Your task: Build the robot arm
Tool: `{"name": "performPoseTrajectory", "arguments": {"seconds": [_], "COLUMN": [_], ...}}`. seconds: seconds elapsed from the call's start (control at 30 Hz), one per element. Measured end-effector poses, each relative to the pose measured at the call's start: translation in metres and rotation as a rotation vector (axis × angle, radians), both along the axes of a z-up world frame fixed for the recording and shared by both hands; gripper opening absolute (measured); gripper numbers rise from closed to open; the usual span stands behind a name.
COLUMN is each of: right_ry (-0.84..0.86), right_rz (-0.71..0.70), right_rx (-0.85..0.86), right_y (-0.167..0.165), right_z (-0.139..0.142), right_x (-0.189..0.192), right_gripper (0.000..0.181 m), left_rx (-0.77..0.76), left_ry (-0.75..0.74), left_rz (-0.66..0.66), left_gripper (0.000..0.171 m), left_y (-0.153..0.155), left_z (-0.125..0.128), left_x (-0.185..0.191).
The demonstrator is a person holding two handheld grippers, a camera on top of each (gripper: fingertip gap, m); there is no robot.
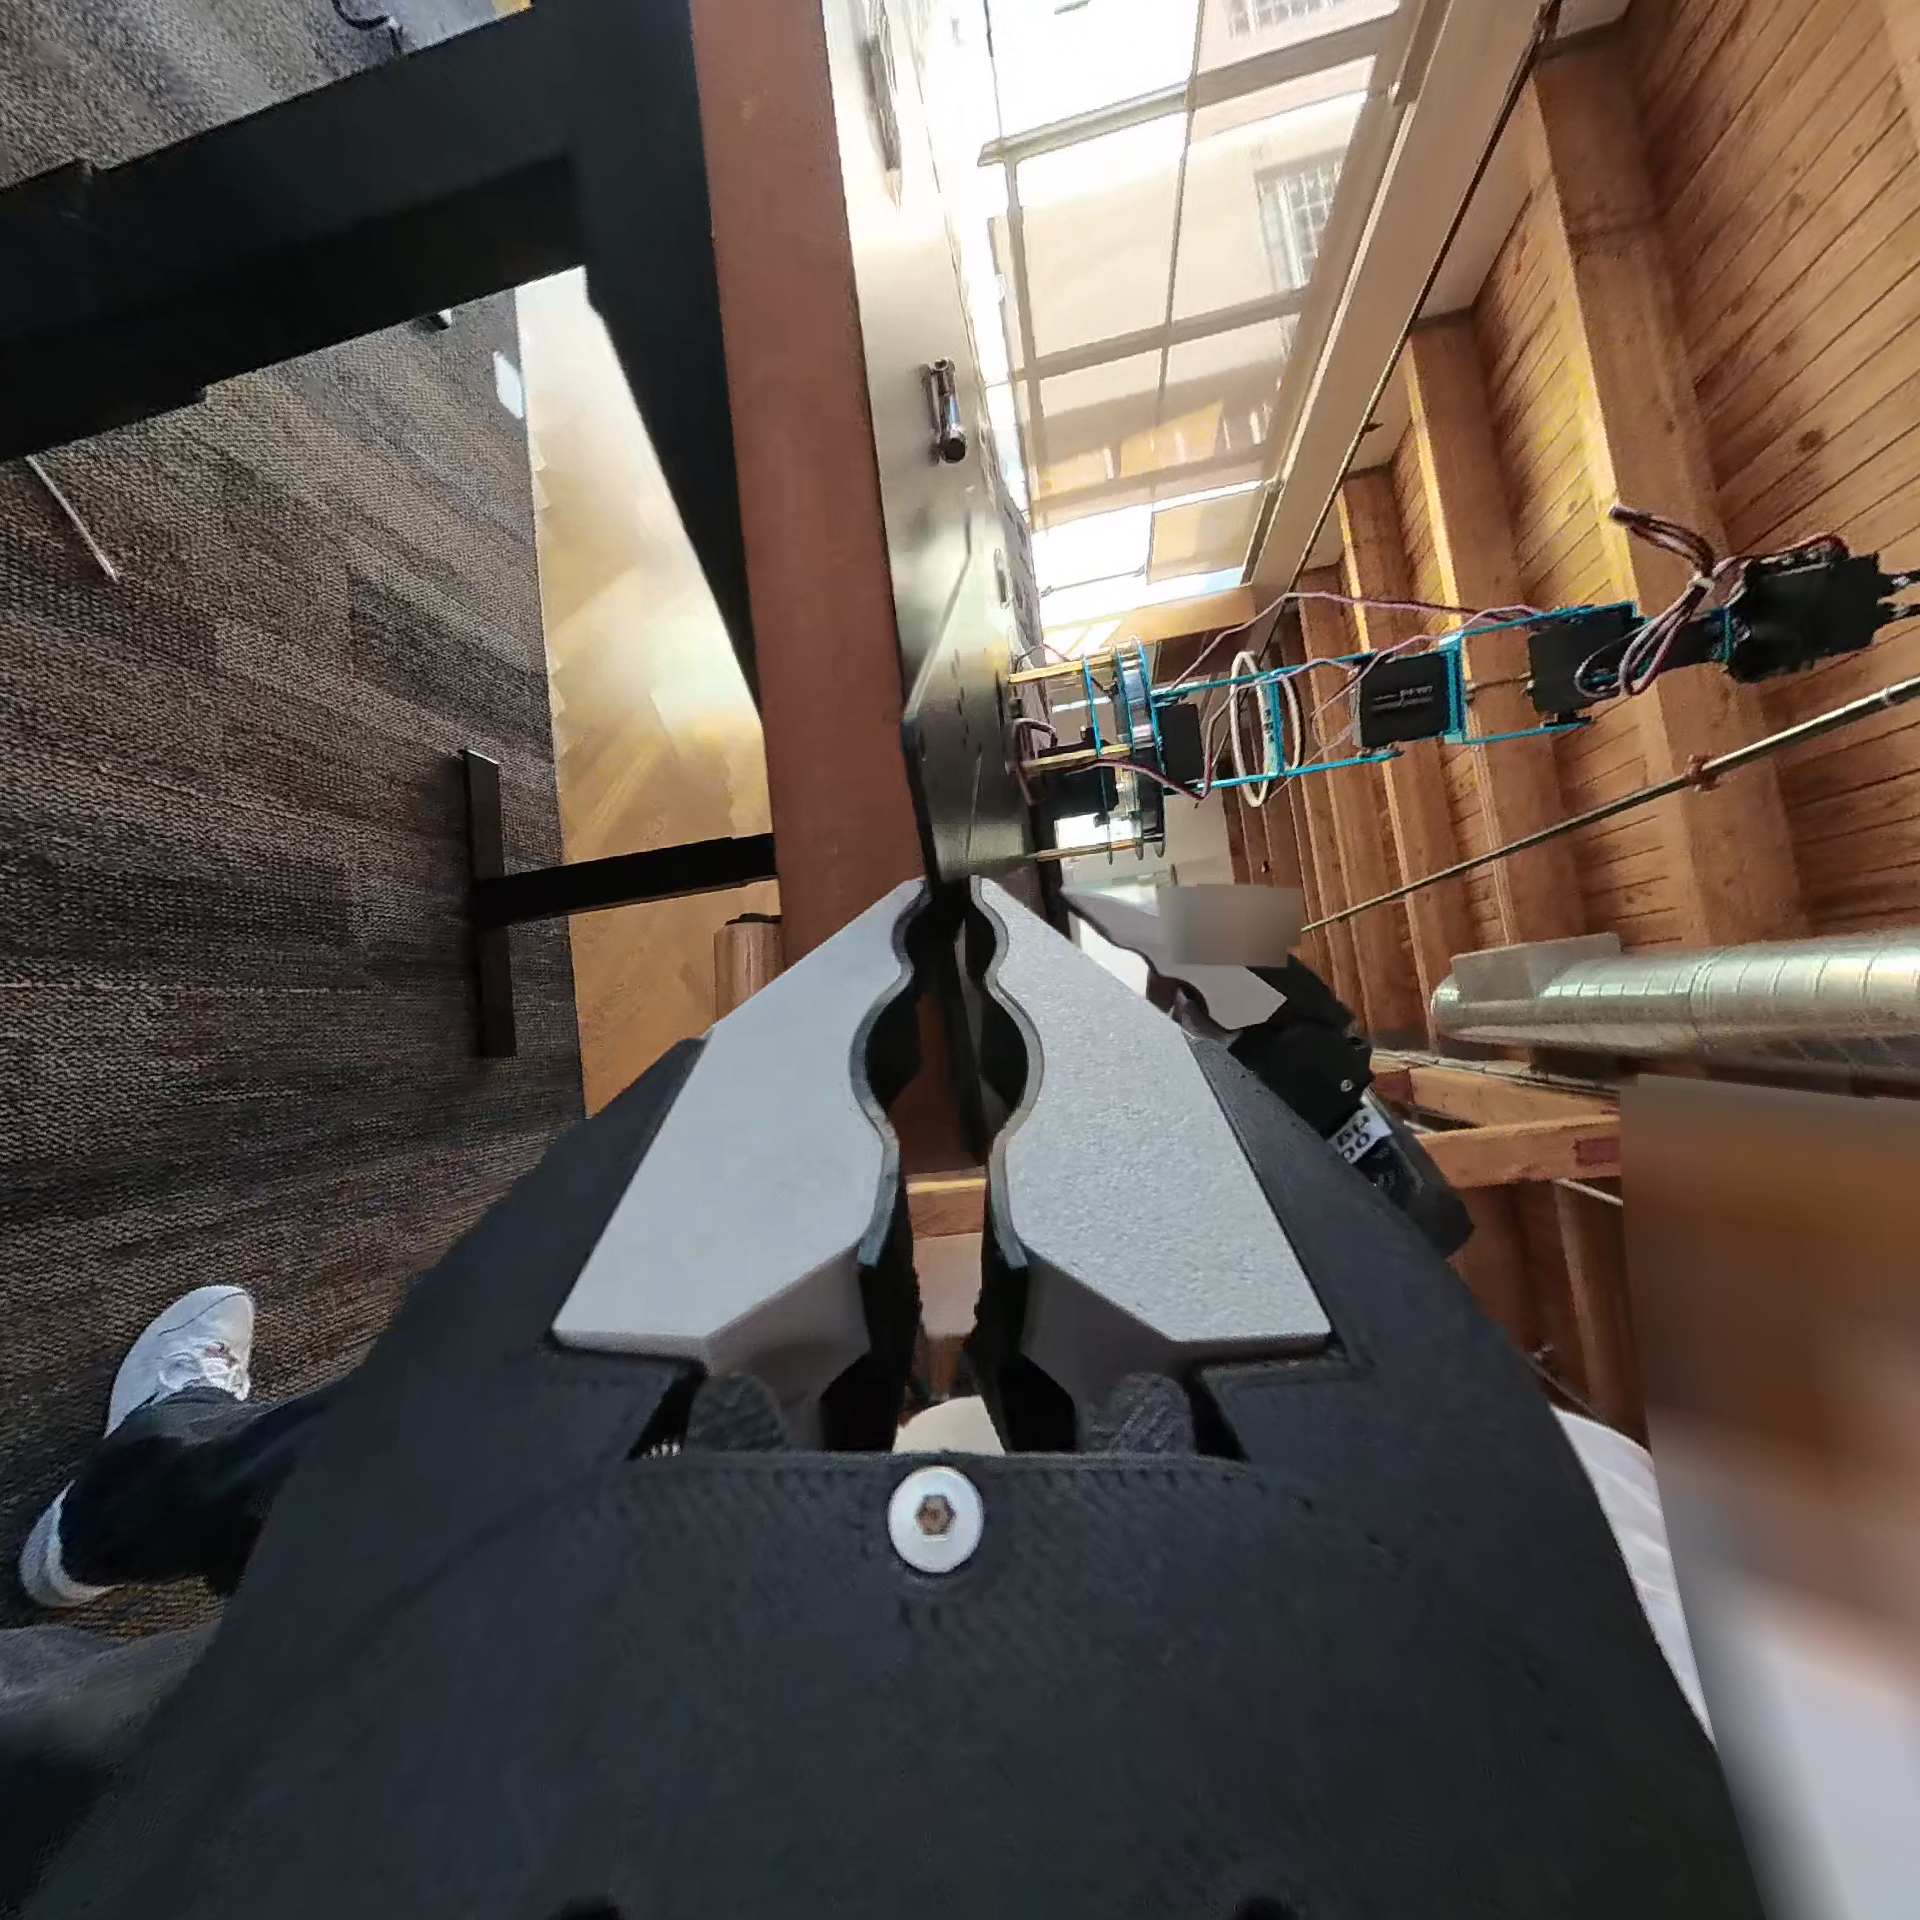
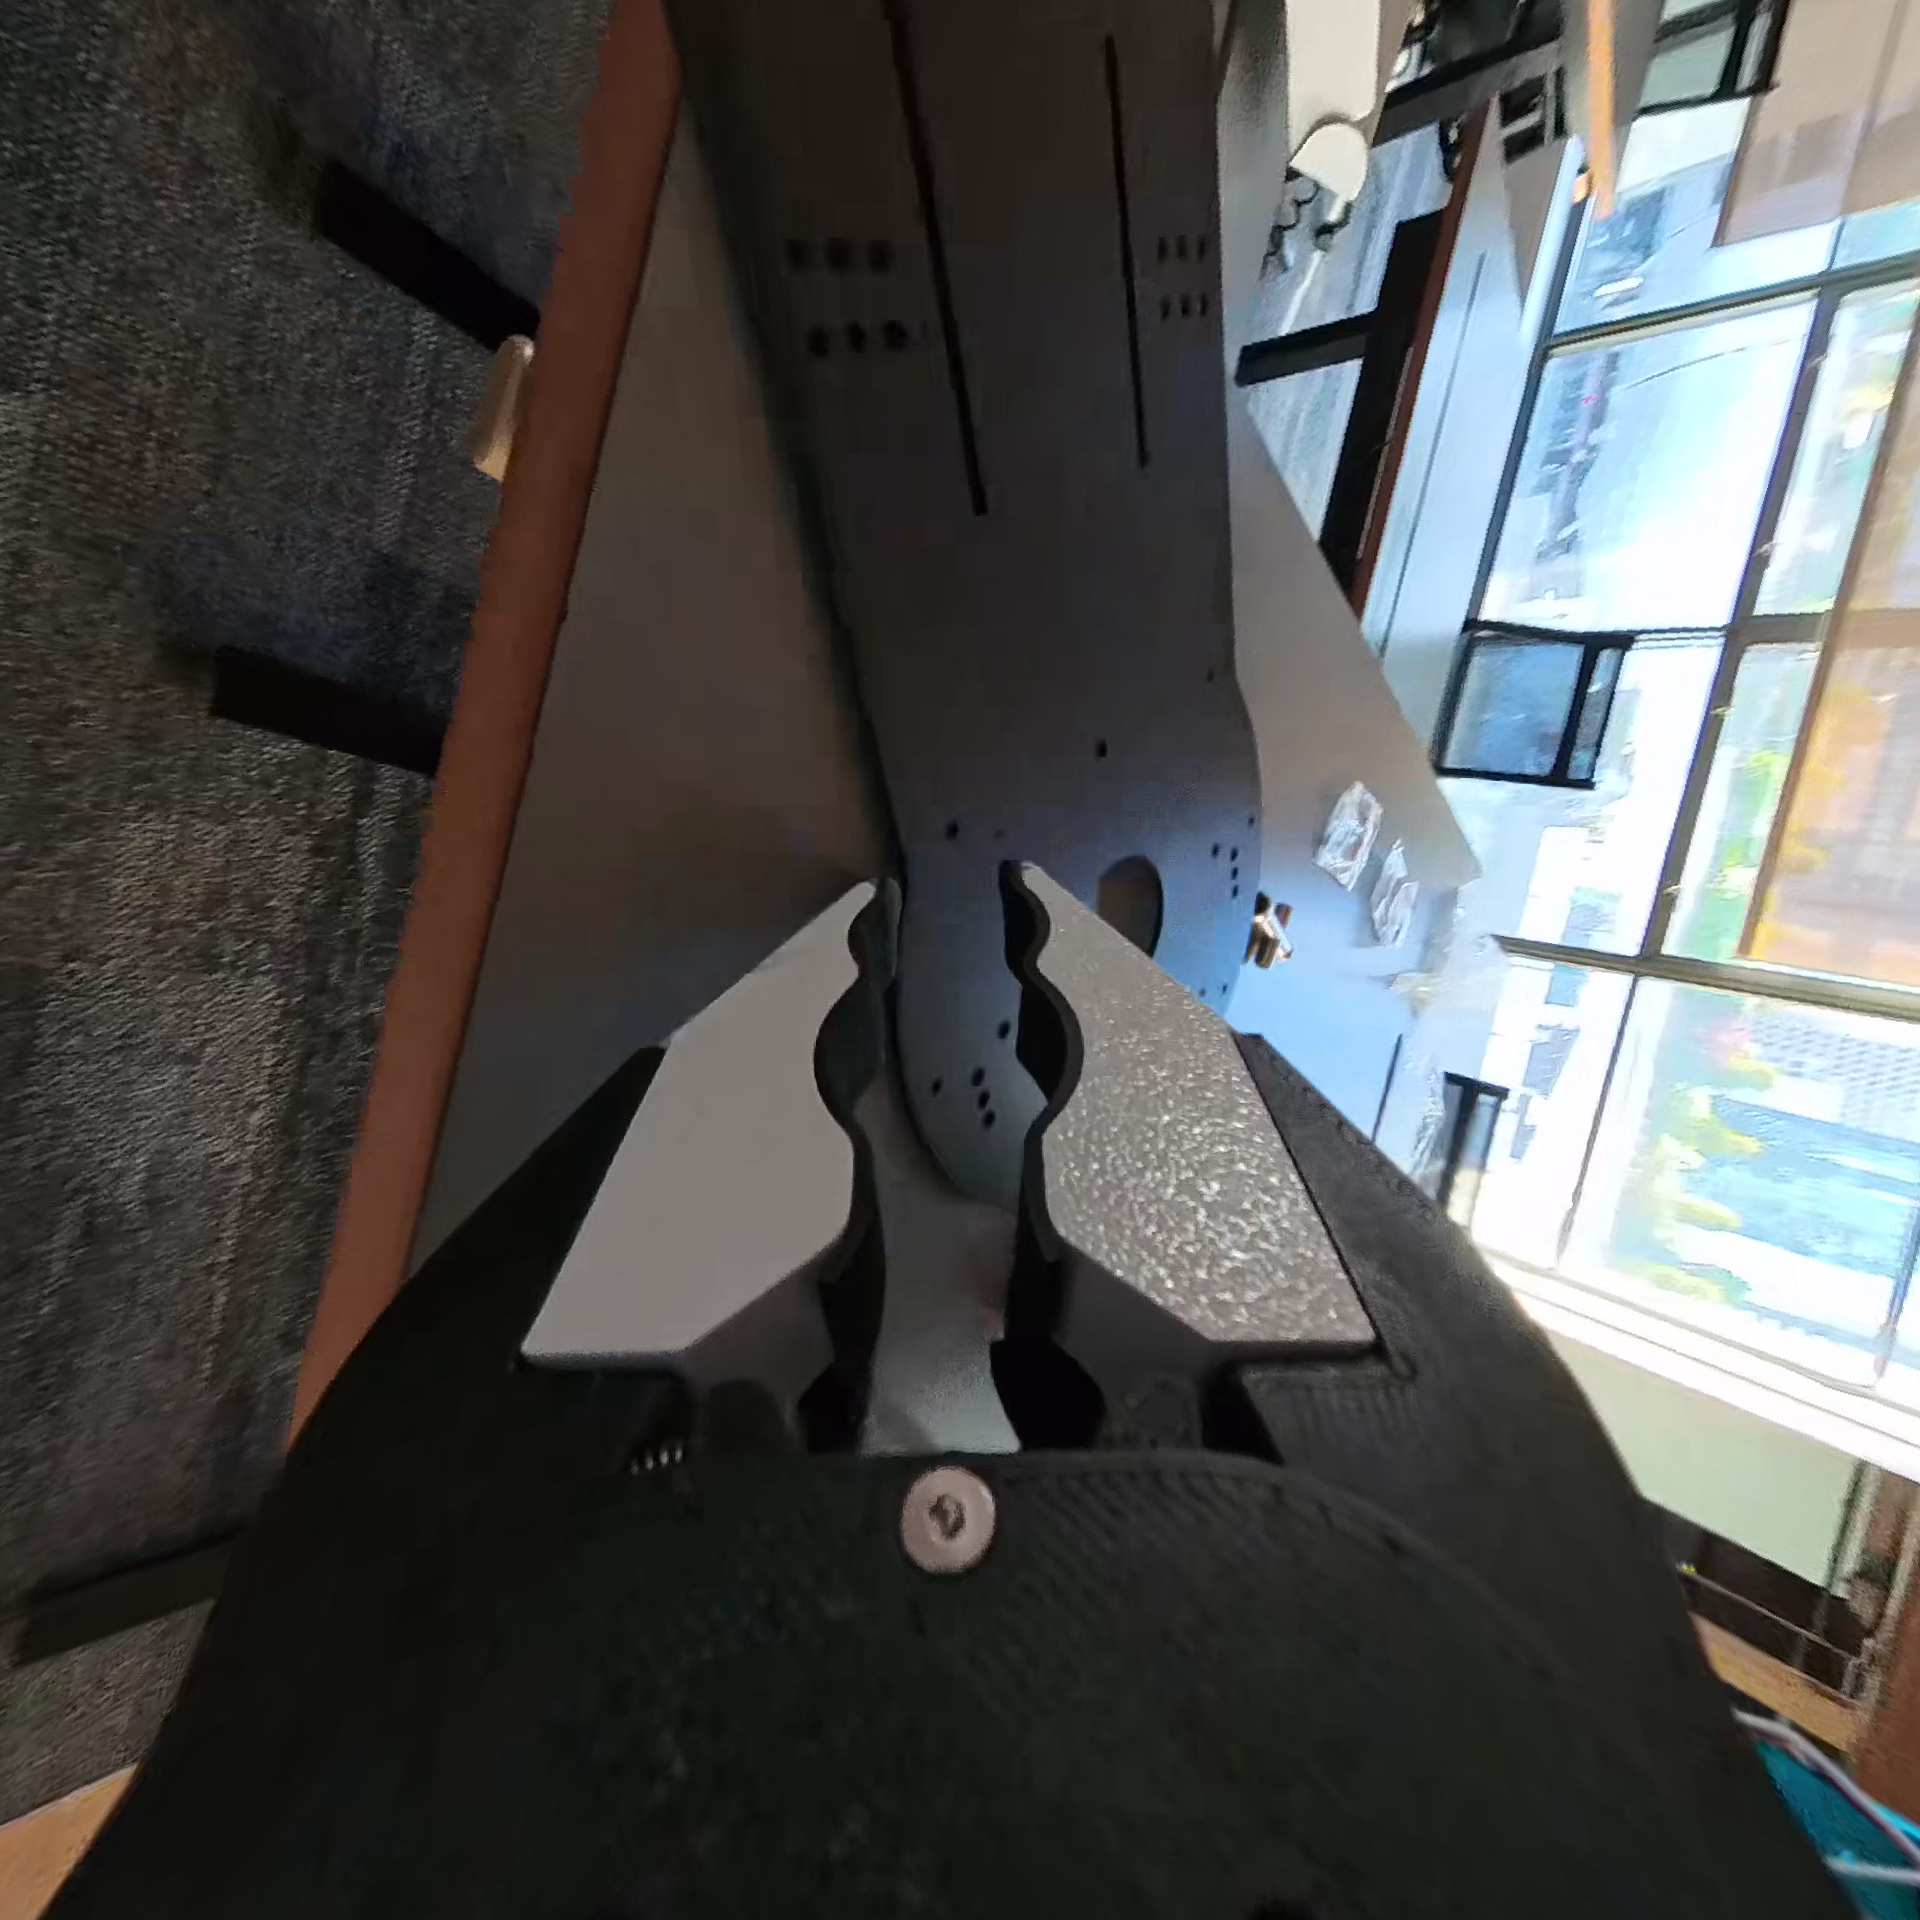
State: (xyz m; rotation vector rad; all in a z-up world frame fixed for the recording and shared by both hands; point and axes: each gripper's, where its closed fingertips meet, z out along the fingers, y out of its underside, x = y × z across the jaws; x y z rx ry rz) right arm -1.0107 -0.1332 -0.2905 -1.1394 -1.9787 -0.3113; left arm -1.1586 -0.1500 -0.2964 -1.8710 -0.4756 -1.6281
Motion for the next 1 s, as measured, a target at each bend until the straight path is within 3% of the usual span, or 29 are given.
{"name": "performPoseTrajectory", "arguments": {"seconds": [0.07,0.17,0.3,0.4,0.5,0.53,0.6,0.7,0.8,0.9,1.0], "right_ry": [0.026,0.192,0.535,0.778,0.982,1.039,1.156,1.285,1.350,1.359,1.379], "right_rz": [-0.018,-0.102,-0.340,-0.532,-0.667,-0.699,-0.739,-0.792,-0.848,-0.914,-0.964], "right_rx": [-0.045,-0.179,-0.308,-0.443,-0.731,-0.857,-1.069,-1.361,-1.571,-1.644,-1.739], "right_y": [-0.006,-0.013,0.010,0.032,0.044,0.045,0.047,0.054,0.070,0.082,0.086], "right_z": [0.006,0.025,0.061,0.070,0.064,0.063,0.064,0.067,0.063,0.057,0.050], "right_x": [0.010,0.035,0.097,0.148,0.177,0.183,0.193,0.200,0.200,0.194,0.187], "right_gripper": [0.022,0.023,0.023,0.027,0.049,0.057,0.068,0.067,0.067,0.066,0.063], "left_rx": [-0.003,-0.023,-0.041,-0.042,0.009,0.047,0.192,0.528,0.804,0.966,0.999], "left_ry": [-0.011,0.024,0.058,0.115,0.217,0.300,0.492,0.663,0.716,0.686,0.653], "left_rz": [0.004,0.004,0.015,-0.006,0.052,0.078,0.117,0.085,-0.031,-0.130,-0.205], "left_gripper": [0.001,0.003,0.004,0.010,0.028,0.035,0.033,0.048,0.098,0.110,0.115], "left_y": [-0.001,-0.004,-0.009,-0.011,-0.007,-0.005,0.000,0.017,0.045,0.078,0.114], "left_z": [0.001,-0.003,-0.007,-0.007,0.002,0.008,0.037,0.116,0.168,0.193,0.201], "left_x": [-0.001,-0.002,-0.004,-0.004,-0.022,-0.030,-0.035,0.022,0.137,0.241,0.293]}}
